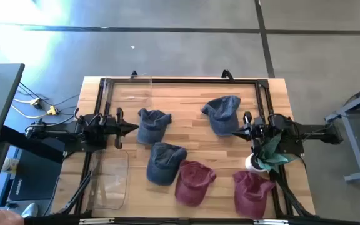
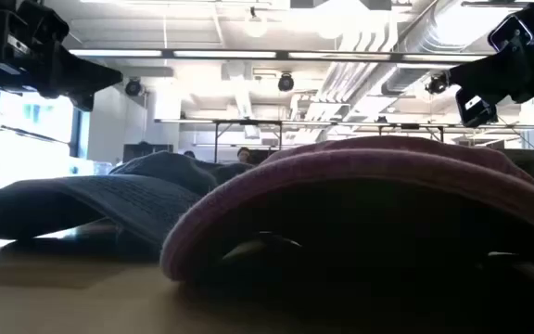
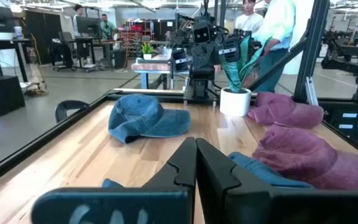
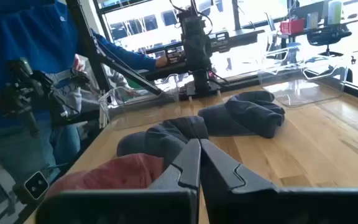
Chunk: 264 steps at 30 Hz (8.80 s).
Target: Pick & Place hat
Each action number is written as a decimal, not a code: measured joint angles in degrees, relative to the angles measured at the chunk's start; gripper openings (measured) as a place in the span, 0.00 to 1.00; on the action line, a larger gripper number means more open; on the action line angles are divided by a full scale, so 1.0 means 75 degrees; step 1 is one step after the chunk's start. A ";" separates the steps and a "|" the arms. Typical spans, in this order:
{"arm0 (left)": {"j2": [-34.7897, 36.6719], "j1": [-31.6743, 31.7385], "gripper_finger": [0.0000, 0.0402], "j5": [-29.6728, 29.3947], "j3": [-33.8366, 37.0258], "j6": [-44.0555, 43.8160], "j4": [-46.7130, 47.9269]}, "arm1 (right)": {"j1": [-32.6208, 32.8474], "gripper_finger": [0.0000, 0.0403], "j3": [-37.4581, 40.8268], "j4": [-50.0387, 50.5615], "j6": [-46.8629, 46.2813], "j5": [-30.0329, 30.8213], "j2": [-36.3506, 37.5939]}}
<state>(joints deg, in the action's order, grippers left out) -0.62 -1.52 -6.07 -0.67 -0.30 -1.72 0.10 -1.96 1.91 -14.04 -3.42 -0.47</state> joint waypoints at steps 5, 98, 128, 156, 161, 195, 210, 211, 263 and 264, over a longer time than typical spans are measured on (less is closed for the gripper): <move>0.0002 0.0003 0.00 0.0003 0.0000 0.0000 0.0000 | 0.0003 0.00 0.0000 0.0000 -0.0001 0.0000 0.0000; -0.7996 -0.0003 0.00 0.0123 -0.5889 -0.4680 0.2445 | 0.0000 0.00 0.0000 0.0000 -0.0001 0.0000 0.0000; -1.5563 0.0659 0.68 0.2350 -1.1995 -0.4495 0.8509 | 0.0001 0.00 -0.0003 -0.0022 0.0001 -0.0003 -0.0023; -1.5652 0.0657 0.25 0.2897 -1.0956 -0.3295 0.8079 | 0.0000 0.00 0.0000 -0.0050 -0.0001 -0.0003 -0.0026; -1.5643 0.0656 0.03 0.3265 -1.1294 -0.2884 0.8171 | 0.0000 0.00 0.0000 -0.0053 -0.0001 -0.0003 -0.0026; -1.4437 -0.0545 0.00 0.1691 -1.7666 -0.3094 1.0053 | -0.0002 0.00 0.0018 -0.2421 -0.2215 0.0755 -0.0050; -1.4249 -0.1418 0.00 0.3031 -1.7875 0.1266 0.9151 | 0.0003 0.08 -0.1954 -0.2718 -0.4124 0.0964 -0.2224; -1.4227 -0.1425 0.00 0.3155 -1.7873 0.1631 0.9204 | 0.0003 0.11 -0.2267 -0.2260 -0.4078 0.0760 -0.2663; -1.3703 -0.1495 0.00 0.5887 -1.7908 0.3611 0.1678 | 0.1420 0.70 -1.0234 -0.9860 -0.4276 -0.6863 -1.3529; -1.3703 -0.1495 0.00 0.5870 -1.7908 0.3611 0.1677 | 0.1425 0.70 -1.0390 -0.9843 -0.4273 -0.6962 -1.3628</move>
<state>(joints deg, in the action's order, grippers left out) -103.39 -12.73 37.96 -134.98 26.79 10.86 10.79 -79.88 -71.91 -46.09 -55.64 -102.68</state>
